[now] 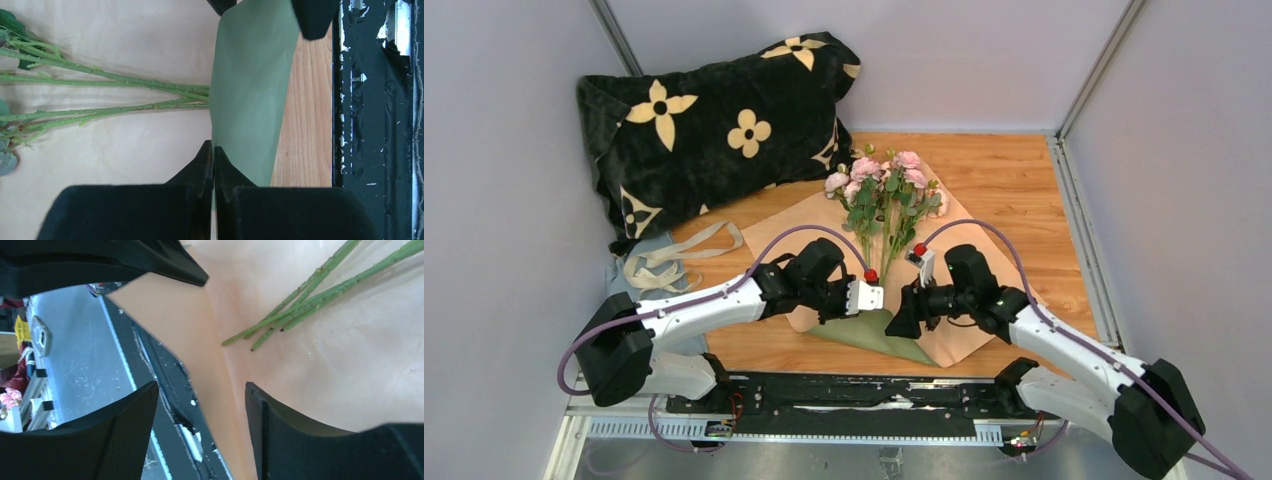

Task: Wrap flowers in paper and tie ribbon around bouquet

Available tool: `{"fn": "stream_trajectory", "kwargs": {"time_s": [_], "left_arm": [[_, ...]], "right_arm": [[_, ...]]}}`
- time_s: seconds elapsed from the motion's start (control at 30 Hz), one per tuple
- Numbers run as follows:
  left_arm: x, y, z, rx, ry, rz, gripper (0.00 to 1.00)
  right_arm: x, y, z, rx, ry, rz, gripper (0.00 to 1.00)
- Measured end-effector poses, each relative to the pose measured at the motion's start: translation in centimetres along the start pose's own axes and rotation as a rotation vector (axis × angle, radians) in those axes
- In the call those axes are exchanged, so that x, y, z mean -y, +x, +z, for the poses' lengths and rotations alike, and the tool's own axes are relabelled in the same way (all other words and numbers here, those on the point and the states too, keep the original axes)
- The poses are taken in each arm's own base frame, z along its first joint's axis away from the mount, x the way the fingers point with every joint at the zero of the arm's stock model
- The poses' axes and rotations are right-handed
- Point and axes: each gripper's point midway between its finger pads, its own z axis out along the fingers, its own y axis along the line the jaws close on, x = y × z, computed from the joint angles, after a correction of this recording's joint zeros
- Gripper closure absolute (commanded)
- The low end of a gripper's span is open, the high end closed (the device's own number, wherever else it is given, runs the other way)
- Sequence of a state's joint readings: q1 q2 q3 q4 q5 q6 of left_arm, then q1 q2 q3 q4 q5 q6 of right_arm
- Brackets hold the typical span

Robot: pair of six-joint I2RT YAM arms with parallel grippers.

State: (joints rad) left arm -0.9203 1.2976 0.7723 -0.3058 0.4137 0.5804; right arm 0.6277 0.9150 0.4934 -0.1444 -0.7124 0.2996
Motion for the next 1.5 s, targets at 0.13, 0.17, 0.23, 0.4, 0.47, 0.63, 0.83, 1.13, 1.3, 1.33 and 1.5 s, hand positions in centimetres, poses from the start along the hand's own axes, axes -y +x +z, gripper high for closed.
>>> {"fn": "stream_trajectory", "kwargs": {"time_s": [0.13,0.17,0.23,0.4,0.47,0.63,0.83,1.13,1.3,1.33,1.5], "left_arm": [[-0.1,-0.1,0.0,0.004,-0.003,0.002,1.0],[-0.1,-0.1,0.1,0.004,-0.005,0.003,1.0],[-0.3,0.0,0.0,0.0,-0.014,0.003,0.68],[-1.6,0.5,-0.5,-0.053,-0.077,0.013,0.02],[-2.9,0.4,-1.5,-0.099,-0.116,0.048,0.01],[-7.2,0.4,-7.5,-0.252,-0.222,0.047,0.23],[-8.3,2.2,-13.8,-0.407,-0.29,-0.14,0.66],[0.5,1.8,-5.9,-0.359,0.024,-0.331,0.85],[2.3,4.2,-2.1,-0.319,0.039,-0.433,0.86],[2.3,4.6,-1.5,-0.317,0.035,-0.447,0.87],[1.3,6.2,1.7,-0.314,0.033,-0.562,0.87]], "right_arm": [[1.9,1.1,1.5,-0.043,0.035,0.033,0.88],[2.2,1.3,1.8,-0.052,0.045,0.04,0.99],[3.3,1.6,2.3,-0.073,0.085,0.069,1.0],[5.5,1.5,2.8,-0.101,0.175,0.104,1.0],[6.3,0.9,3.0,-0.104,0.201,0.123,1.0],[8.2,0.1,3.1,-0.103,0.251,0.164,1.0],[9.6,0.8,3.5,-0.133,0.272,0.21,1.0],[9.5,0.2,3.9,-0.127,0.252,0.21,1.0],[9.5,0.2,4.0,-0.128,0.251,0.226,1.0],[9.5,0.2,4.0,-0.128,0.251,0.227,1.0],[9.5,-0.2,4.0,-0.128,0.253,0.224,0.95]]}}
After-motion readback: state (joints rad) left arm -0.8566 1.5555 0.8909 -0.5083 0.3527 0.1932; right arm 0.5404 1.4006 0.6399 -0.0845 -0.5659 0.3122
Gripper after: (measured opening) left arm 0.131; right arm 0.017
